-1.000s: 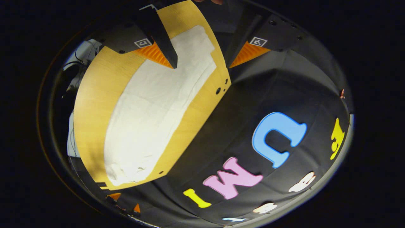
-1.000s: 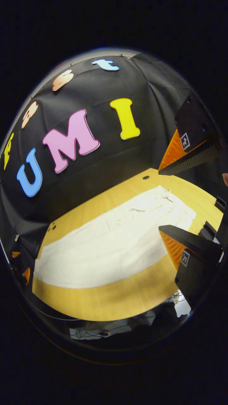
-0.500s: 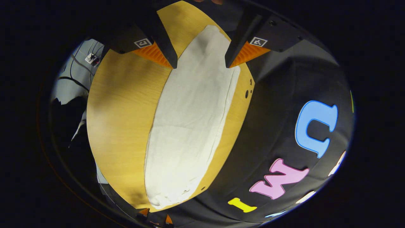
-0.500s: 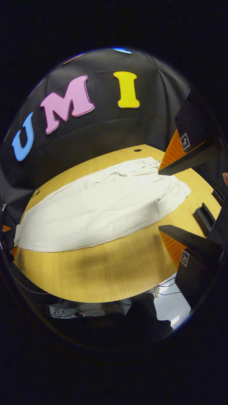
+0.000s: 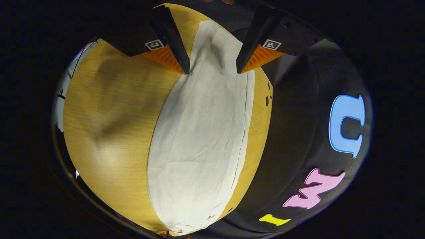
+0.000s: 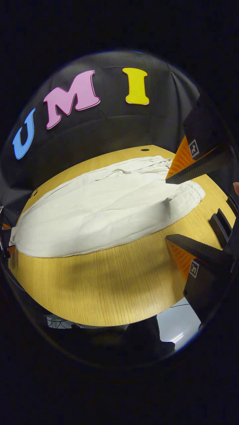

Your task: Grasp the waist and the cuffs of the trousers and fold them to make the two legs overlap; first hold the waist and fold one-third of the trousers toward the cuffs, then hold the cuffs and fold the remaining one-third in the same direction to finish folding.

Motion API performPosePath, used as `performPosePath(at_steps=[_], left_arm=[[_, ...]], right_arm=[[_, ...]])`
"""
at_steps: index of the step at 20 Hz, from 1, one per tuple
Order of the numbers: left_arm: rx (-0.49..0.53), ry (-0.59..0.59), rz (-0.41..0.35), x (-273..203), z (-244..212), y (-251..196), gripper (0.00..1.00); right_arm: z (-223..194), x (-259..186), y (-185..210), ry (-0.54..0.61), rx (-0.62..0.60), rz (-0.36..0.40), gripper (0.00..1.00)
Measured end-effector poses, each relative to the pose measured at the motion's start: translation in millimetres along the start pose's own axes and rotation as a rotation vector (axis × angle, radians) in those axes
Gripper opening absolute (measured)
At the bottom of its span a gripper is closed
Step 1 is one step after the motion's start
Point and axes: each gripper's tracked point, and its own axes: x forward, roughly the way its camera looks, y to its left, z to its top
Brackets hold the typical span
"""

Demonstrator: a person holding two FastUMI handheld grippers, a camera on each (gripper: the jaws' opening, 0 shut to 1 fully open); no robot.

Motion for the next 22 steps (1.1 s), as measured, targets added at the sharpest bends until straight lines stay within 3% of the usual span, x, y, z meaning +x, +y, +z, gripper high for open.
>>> performPosePath(at_steps=[5,8,9,12,14,15,16,17,19,22], left_arm=[[-0.009,0.038,-0.04,21.6,0.4,5.9,0.82],[-0.019,0.047,-0.064,25.8,1.8,-0.4,0.55],[-0.015,0.047,-0.074,27.0,1.5,-5.1,0.51],[0.004,0.056,-0.061,26.8,1.5,-10.6,0.17],[0.007,0.065,-0.042,28.6,2.1,-9.4,0.13],[0.0,0.064,-0.038,28.9,2.1,-9.7,0.13],[-0.003,0.065,-0.038,28.7,3.3,-9.6,0.11],[-0.005,0.064,-0.04,28.9,3.0,-8.9,0.11],[0.004,0.07,-0.04,28.8,4.1,-9.0,0.09],[0.0,0.09,-0.032,29.8,3.1,-8.5,0.07]], right_arm=[[-2.3,25.0,-22.5,0.007,-0.03,-0.01,0.95],[1.5,37.5,-33.6,-0.004,-0.062,-0.011,0.95],[2.5,41.0,-36.6,-0.009,-0.069,-0.012,0.94],[0.7,50.9,-32.6,-0.005,-0.043,0.03,0.92],[-0.8,55.2,-31.6,0.002,-0.042,0.045,0.72],[-0.4,57.4,-27.7,0.008,-0.051,0.055,0.54],[-3.4,61.8,-24.1,0.016,-0.068,0.067,0.62],[-7.2,64.9,-18.7,0.03,-0.087,0.089,0.37],[-5.9,63.3,-19.0,0.033,-0.123,0.078,0.11],[-5.9,62.3,-18.7,0.032,-0.09,0.085,0.05]])
